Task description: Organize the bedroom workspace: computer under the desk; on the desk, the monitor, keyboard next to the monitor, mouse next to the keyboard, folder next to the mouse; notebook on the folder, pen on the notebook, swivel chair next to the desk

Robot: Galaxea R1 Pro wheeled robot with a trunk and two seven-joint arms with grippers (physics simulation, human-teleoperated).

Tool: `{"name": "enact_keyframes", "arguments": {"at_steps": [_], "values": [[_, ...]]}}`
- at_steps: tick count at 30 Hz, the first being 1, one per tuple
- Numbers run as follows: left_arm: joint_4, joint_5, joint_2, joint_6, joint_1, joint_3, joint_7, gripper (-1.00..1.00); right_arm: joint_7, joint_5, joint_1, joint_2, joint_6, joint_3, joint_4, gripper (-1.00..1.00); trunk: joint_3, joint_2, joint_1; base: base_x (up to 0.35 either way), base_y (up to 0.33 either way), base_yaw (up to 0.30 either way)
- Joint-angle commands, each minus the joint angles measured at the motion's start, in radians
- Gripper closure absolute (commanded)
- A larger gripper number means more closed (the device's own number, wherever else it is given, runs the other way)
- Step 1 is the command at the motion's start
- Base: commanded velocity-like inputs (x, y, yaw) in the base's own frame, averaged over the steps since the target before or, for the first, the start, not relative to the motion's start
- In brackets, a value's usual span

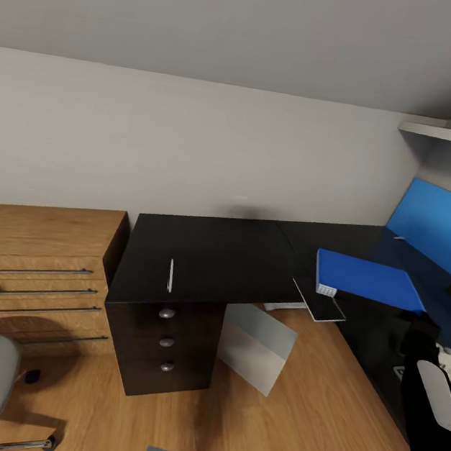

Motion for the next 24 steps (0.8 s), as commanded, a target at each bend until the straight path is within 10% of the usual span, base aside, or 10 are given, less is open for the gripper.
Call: {"name": "enact_keyframes", "arguments": {"at_steps": [1, 13, 24], "values": [[-0.001, 0.011, 0.000, 0.003, -0.001, -0.002, 0.009, -1.00, -0.004, -0.008, 0.000, -0.001, -0.005, 0.001, -0.001, 1.00, -0.001, -0.001, 0.000, 0.002, 0.000, 0.000], [0.055, 0.012, 0.000, 0.001, -0.001, -0.005, 0.009, -1.00, -0.190, 0.000, -0.005, 0.002, -0.101, 0.012, -0.043, 1.00, -0.001, -0.001, 0.000, 0.000, 0.000, 0.000], [0.076, 0.013, 0.000, 0.000, -0.001, -0.007, 0.008, -1.00, -0.230, 0.161, -0.090, 0.007, -0.293, 0.076, 0.020, 1.00, -0.001, -0.001, 0.000, 0.000, 0.000, 0.000]]}}
